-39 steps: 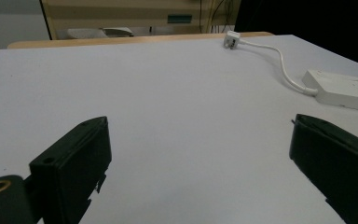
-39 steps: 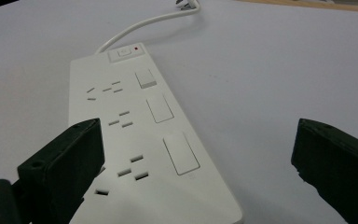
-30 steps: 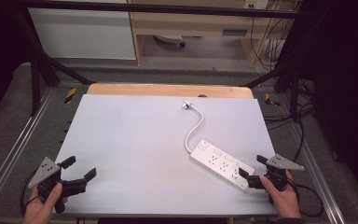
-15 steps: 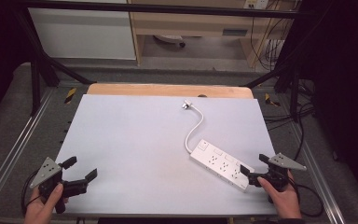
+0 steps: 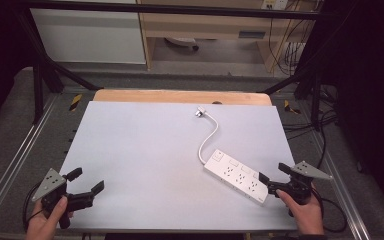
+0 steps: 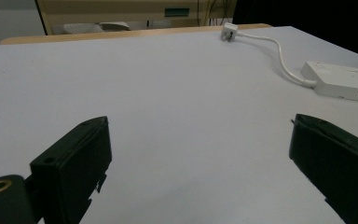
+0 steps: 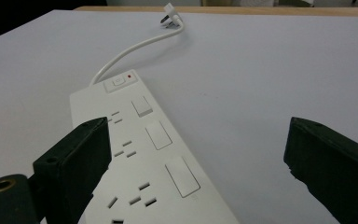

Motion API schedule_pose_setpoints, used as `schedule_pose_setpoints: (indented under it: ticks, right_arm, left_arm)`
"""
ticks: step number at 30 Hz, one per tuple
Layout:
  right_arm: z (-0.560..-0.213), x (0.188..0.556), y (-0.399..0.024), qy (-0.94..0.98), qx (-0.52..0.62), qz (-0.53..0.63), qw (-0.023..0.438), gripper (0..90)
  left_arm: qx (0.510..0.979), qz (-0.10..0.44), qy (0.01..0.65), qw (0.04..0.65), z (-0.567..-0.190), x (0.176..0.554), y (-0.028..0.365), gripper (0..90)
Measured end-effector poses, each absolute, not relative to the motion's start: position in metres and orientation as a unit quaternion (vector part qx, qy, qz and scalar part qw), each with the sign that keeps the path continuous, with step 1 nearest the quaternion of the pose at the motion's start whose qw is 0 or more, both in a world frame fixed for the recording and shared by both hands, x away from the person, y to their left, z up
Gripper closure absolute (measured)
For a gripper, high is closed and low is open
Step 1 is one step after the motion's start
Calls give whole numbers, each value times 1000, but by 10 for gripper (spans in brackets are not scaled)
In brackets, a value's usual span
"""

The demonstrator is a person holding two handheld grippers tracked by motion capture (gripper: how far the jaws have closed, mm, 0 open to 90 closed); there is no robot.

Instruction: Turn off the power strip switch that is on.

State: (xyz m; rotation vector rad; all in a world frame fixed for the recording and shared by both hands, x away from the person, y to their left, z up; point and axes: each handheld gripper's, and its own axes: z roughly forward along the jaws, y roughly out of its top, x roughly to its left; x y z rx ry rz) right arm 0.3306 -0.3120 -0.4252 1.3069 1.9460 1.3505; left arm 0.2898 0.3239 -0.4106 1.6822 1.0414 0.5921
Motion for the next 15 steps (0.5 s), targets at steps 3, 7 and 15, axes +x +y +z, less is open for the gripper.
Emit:
schedule_pose_setpoints:
  ticks: [3, 7, 15]
  right_arm:
    - [-424, 330, -311, 709, 465, 485, 215, 65]
    - [-424, 330, -311, 716, 461, 479, 215, 62]
    - [-418, 328, -306, 718, 456, 476, 222, 63]
  left_arm:
    - [700, 246, 433, 512, -411, 290, 324, 57]
    - [700, 246, 433, 512, -411, 290, 324, 57]
    - [700, 246, 433, 512, -411, 290, 323, 58]
